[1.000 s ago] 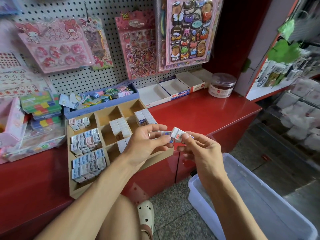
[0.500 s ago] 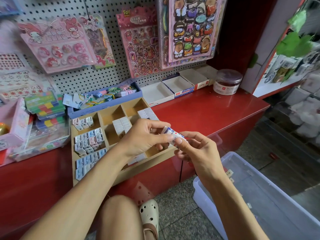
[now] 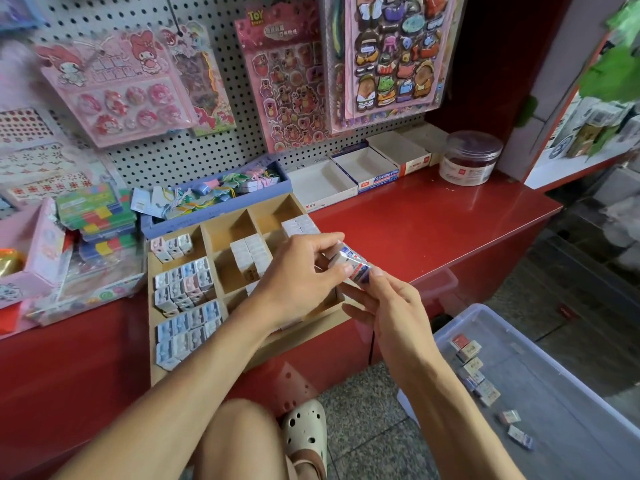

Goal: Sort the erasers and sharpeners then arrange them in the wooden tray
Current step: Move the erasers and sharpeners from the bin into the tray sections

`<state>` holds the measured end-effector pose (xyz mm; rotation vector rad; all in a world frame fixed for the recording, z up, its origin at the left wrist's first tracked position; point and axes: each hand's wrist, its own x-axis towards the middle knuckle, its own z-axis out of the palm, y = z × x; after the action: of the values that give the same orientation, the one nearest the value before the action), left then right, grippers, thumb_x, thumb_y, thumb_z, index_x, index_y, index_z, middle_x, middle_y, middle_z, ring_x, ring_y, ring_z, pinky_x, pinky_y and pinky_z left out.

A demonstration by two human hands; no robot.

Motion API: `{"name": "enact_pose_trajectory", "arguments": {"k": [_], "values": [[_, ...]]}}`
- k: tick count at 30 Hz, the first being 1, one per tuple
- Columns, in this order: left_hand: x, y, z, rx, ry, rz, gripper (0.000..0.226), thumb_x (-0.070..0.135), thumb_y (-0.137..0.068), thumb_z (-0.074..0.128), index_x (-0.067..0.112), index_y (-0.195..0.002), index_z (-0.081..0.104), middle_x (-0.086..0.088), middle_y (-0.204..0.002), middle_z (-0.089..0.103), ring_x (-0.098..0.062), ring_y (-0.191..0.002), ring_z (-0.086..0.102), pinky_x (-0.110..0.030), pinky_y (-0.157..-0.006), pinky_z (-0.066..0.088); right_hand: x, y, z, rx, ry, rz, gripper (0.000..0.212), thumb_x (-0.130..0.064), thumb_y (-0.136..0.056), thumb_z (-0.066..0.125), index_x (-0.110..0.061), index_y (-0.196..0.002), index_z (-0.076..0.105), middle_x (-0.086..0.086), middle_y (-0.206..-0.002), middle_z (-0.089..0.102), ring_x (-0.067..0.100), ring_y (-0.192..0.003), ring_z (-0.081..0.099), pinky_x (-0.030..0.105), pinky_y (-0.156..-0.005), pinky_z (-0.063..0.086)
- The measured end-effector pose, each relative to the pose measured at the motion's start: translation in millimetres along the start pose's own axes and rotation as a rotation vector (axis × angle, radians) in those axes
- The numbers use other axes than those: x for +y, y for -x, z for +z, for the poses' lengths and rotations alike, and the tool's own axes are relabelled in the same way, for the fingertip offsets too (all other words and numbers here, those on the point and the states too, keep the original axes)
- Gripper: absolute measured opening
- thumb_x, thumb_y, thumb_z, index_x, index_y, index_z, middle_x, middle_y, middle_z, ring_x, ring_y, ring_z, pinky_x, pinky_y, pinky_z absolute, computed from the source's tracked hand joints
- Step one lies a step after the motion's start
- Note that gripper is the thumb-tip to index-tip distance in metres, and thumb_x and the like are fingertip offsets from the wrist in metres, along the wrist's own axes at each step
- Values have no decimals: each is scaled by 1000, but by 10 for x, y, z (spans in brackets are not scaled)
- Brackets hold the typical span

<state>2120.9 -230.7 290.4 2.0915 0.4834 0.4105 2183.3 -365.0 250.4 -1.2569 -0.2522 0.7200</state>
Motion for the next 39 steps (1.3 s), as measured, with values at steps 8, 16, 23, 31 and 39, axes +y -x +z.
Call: {"name": "enact_pose_trajectory", "arguments": {"k": [8,16,23,31,39], "values": [[-90,-319,-454,87,-285,-82,47,21,-78,78,22,-120,58,3,-105,66,-13,-93,65,-31,-86,54,-270,-105,-255,67,287,-35,17,-19,-101,56,-22,-101,72,3,-95,77,16,-86,72,28,-71,53],[-466,-651,-424,13,-653,-137,33,19,-80,76,17,-112,66,-3,-113,69,-16,-92,62,-30,-73,52,-463,-204,-703,240,517,-105,13,-20,-94,61,-24,-98,72,7,-90,75,24,-74,67,41,-74,54],[-619,-721,-201,94,-679,-60,46,25,-76,82,15,-117,66,-2,-113,55,-11,-90,50,-22,-74,39,-428,-274,-832,303,538,-65,24,-26,-93,64,-23,-117,66,-7,-90,73,14,-89,71,49,-93,55],[-674,-643,-226,103,-638,29,33,20,-83,76,8,-114,72,-4,-109,64,-11,-95,57,-20,-78,45,-360,-384,-779,284,513,-47,24,-23,-95,62,-21,-119,64,-4,-95,73,3,-80,69,24,-72,52],[-655,-602,-203,82,-662,9,37,20,-88,72,8,-123,67,-5,-118,59,-17,-108,59,-27,-88,50,-337,-336,-738,281,543,-36,26,-22,-94,63,-19,-120,65,-3,-93,73,13,-89,71,45,-93,56]]}}
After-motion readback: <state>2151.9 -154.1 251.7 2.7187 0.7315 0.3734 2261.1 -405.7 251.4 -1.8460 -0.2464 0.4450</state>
